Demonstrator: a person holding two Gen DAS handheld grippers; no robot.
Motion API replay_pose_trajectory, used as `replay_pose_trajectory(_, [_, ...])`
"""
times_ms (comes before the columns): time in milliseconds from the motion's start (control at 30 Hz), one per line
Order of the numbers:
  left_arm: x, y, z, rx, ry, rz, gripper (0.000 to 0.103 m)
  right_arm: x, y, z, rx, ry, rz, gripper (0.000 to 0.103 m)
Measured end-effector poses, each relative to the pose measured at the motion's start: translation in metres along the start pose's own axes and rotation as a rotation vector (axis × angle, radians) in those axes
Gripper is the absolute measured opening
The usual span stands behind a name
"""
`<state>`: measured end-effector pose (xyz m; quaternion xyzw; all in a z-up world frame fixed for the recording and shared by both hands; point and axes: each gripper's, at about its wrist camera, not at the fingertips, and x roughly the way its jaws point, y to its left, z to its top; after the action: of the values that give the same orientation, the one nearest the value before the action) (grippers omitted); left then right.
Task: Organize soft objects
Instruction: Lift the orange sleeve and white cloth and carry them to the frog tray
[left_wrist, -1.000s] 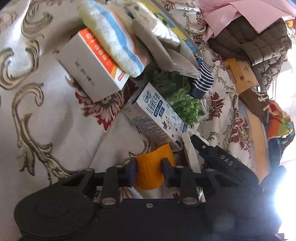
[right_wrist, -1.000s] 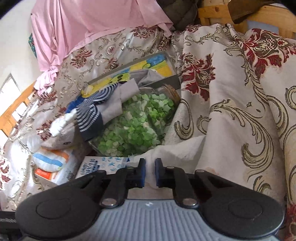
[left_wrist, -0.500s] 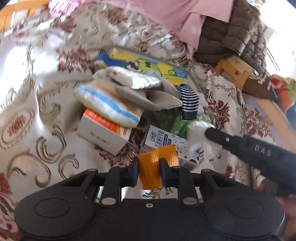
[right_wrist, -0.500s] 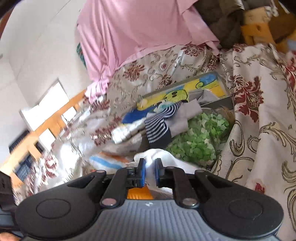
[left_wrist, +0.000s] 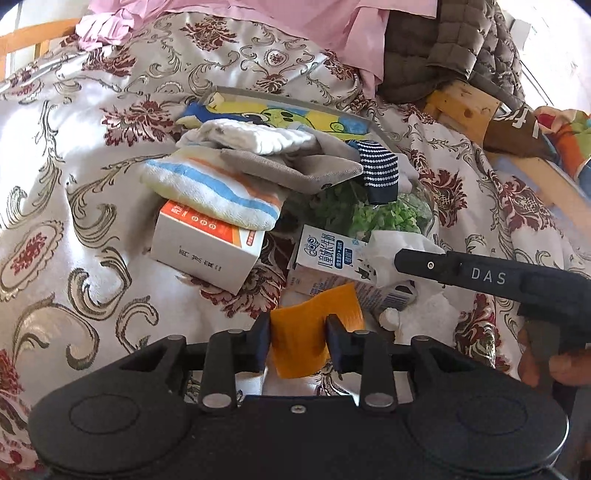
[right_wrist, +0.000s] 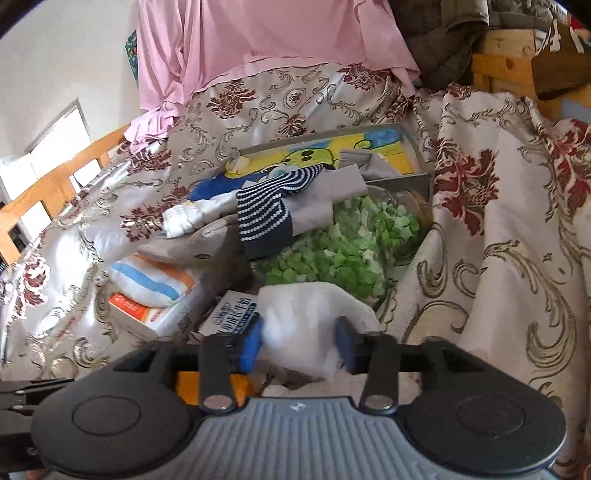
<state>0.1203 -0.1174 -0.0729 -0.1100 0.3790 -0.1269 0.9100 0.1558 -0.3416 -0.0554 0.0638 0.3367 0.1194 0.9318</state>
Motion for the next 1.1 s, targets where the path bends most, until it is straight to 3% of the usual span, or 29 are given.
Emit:
replay_pose_trajectory(333, [0.001,-0.008,-0.003,0.033,-0.005,-0.020,0.038,0.010,0.001,-0.003,-0.021,0.028,-0.036,0.056])
replay_pose_trajectory(400, [0.001,-0.009,-0.004,0.044,-0.004,-0.021,0.036,0.011,-0.001,-0.003,-0.011,0.038,-0.022,0.042])
replay_pose_trajectory(467, [0.000,-0.012,-0.005,0.062,-0.005,-0.027,0.034,0.010,-0.003,-0.003,-0.001,0.039,-0.017,0.038])
replay_pose_trajectory(600, [-0.003,-0.021,-0.009,0.113,-0.015,-0.039,0.031,0.006,-0.007,0.000,0.014,0.019,-0.032,0.018])
replay_pose_trajectory(700, [-0.009,-0.029,-0.012,0.163,-0.041,-0.031,0.026,0.002,-0.007,0.000,0.011,0.000,-0.043,0.015])
replay_pose_trajectory(867, [-0.023,-0.038,-0.011,0.214,-0.116,-0.023,0.024,-0.012,-0.001,0.003,-0.021,-0.092,-0.056,0.015])
replay_pose_trajectory(1100, [-0.044,-0.042,0.011,0.166,-0.243,-0.051,0.024,-0.037,-0.003,0.011,-0.004,-0.282,-0.062,0.015])
